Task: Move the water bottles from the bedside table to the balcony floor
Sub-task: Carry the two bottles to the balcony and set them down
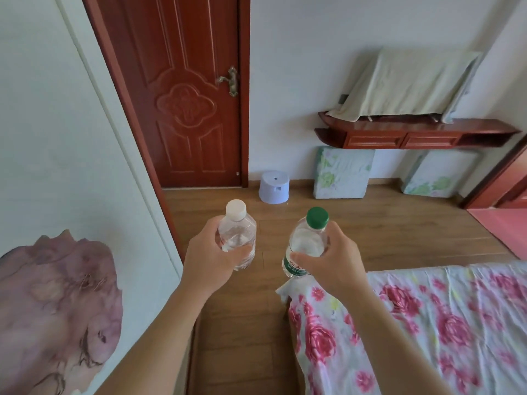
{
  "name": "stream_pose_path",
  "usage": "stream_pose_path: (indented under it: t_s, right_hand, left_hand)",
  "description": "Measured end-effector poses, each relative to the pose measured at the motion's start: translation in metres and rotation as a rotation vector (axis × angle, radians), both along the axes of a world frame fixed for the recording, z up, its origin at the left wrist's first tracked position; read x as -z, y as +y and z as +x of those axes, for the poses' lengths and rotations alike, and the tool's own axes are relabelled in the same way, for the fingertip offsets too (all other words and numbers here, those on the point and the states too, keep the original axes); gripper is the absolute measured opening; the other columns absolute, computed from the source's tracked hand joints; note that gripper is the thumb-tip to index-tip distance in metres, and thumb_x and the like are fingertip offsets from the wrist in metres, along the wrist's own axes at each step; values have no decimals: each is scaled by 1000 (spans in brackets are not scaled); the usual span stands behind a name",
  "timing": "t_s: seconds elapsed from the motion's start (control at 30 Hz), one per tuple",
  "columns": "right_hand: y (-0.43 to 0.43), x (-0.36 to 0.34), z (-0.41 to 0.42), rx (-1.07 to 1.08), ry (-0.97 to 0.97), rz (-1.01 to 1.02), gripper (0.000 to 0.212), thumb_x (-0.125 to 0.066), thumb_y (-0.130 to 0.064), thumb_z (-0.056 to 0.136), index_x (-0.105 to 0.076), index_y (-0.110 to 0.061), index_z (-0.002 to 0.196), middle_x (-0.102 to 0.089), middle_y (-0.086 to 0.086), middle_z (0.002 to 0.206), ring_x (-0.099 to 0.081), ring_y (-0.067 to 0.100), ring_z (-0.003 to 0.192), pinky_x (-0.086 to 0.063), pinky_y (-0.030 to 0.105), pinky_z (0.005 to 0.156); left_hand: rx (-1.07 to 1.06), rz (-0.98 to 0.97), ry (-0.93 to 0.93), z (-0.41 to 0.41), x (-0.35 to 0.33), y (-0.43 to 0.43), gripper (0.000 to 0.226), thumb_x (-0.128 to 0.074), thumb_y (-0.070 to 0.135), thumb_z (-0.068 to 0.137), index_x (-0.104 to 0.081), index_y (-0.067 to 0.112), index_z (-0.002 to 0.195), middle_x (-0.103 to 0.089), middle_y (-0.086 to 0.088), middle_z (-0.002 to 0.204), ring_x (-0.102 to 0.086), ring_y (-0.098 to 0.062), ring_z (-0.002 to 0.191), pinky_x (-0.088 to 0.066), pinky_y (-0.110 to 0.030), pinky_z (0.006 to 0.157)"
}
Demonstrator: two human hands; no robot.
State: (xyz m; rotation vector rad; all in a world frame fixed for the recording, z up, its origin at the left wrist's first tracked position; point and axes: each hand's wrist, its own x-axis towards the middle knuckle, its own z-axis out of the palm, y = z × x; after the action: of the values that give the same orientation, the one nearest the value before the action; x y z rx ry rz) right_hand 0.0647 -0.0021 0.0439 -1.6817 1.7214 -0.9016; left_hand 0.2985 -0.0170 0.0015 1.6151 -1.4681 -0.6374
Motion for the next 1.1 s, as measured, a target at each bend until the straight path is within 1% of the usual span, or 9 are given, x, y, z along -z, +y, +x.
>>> stream_pose_path:
  t_s: [0.1,0.23,0.33,0.47,0.67,0.77,0.9,1.0,1.1]
  right_hand:
    - [-36,1,0,38,-13,2,47,-84,-34,69,-51,-34,102,-62,-15,86,-61,4,78,-44,20,64]
    - [-99,13,-2,72,-47,9,50,-85,-33,69,-50,-36,104,-62,-17,89,-61,3,81,-46,19,65]
    - [-155,24,-6,78,-64,8,52,-85,-34,67,-50,-37,106,-63,-17,90,-62,3,82,-50,21,66]
    - [-242,21,-16,75,-105,4,53,-84,-35,65,-54,-33,108,-64,-15,90,-63,5,82,-49,22,64]
    - [-355,-2,-26,58,-120,-34,45,-84,-33,65,-49,-31,92,-61,-12,84,-60,9,76,-44,25,61]
    - [-398,-8,-27,70,-128,-41,45,-85,-34,65,-50,-33,93,-63,-10,87,-63,12,80,-51,30,63]
    - [-454,-4,-23,107,-136,-22,45,-85,-32,64,-52,-35,95,-65,-12,89,-64,11,83,-59,38,71]
    - [-496,0,-18,150,-102,-20,44,-85,-32,65,-49,-35,88,-63,-12,85,-62,9,80,-53,32,66]
    - [-535,0,-14,233,-82,-19,45,-85,-32,66,-48,-33,90,-62,-12,84,-61,9,79,-47,26,61]
  left_hand:
    - [45,-9,-4,-2,-5,-46,65,-82,49,74,-49,37,129,-62,19,119,-62,-11,102,-53,-29,89]
    - [111,-21,7,-5,-4,-110,60,-82,45,73,-53,36,124,-63,26,107,-61,1,97,-50,-19,79]
    - [131,-15,-5,-9,-1,-163,58,-84,40,72,-56,34,123,-66,23,104,-62,1,96,-49,-18,77]
    - [152,-5,-19,-17,-16,-244,57,-85,34,70,-54,44,116,-67,27,98,-61,7,94,-48,-19,75]
    - [136,-48,-28,-26,-47,-354,57,-86,33,71,-53,46,115,-65,31,97,-60,9,94,-47,-17,75]
    - [135,-48,-14,-26,-47,-396,54,-87,33,70,-53,47,111,-66,28,96,-60,8,93,-46,-17,75]
    - [169,-26,38,-22,-38,-457,55,-86,31,71,-57,41,117,-67,27,100,-62,6,96,-49,-21,80]
    - [235,-36,62,-22,-32,-511,53,-87,28,72,-57,42,113,-66,30,99,-61,9,95,-49,-18,79]
    - [304,-42,83,-24,-35,-570,53,-88,27,71,-58,41,113,-68,25,99,-60,11,97,-49,-15,79]
